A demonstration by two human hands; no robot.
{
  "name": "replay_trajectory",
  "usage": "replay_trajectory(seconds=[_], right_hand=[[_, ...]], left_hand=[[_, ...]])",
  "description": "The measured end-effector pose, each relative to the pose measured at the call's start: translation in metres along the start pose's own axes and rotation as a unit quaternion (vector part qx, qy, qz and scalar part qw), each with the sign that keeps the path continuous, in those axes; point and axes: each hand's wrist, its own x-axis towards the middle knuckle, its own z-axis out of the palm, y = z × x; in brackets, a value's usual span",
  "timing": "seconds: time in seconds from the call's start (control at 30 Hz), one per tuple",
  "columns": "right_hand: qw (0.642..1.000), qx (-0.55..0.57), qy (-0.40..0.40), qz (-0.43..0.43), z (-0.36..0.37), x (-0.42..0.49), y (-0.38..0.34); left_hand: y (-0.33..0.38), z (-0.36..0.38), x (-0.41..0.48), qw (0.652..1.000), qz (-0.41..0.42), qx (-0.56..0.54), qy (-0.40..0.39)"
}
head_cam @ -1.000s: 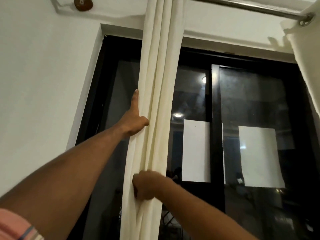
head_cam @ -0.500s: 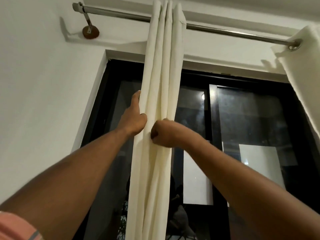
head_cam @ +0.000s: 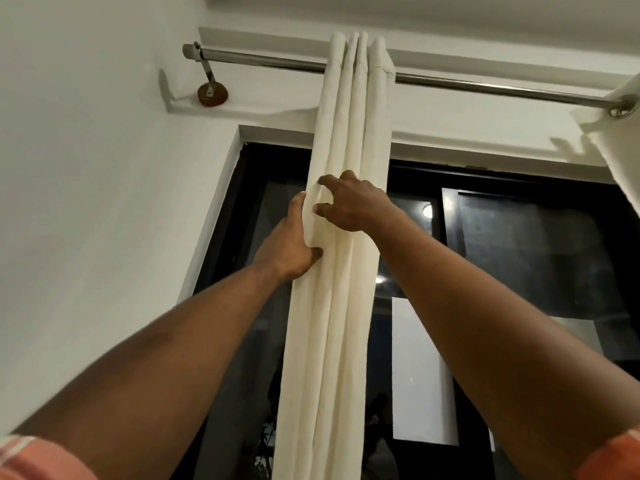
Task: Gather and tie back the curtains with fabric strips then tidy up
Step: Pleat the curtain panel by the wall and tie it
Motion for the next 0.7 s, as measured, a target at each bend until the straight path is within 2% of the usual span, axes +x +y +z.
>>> replay_trajectory(seconds=[0.17,0.3,0.47,0.6,0.7], right_hand=[[0.997,-0.032,-0.040,0.066,-0.002,0.017,0.005],[0.997,0.013,-0.058,0.051,-0.010,0.024,0.002],[0.995,0.056,-0.072,0.040,-0.011,0.029,-0.005],[0.991,-0.018,-0.107,0.074,0.004,0.029,-0.004],[0.981,-0.117,-0.108,0.108,0.010,0.023,-0.002]], left_hand=[[-0.013,-0.006,0.006,0.999,0.030,0.031,-0.004],[-0.007,-0.006,0.016,0.987,0.076,0.142,0.021],[0.012,-0.007,0.036,0.974,0.098,0.199,0.039],[0.016,-0.008,0.039,0.967,0.104,0.230,0.037],[0.014,-0.006,0.037,0.942,0.151,0.301,0.017]])
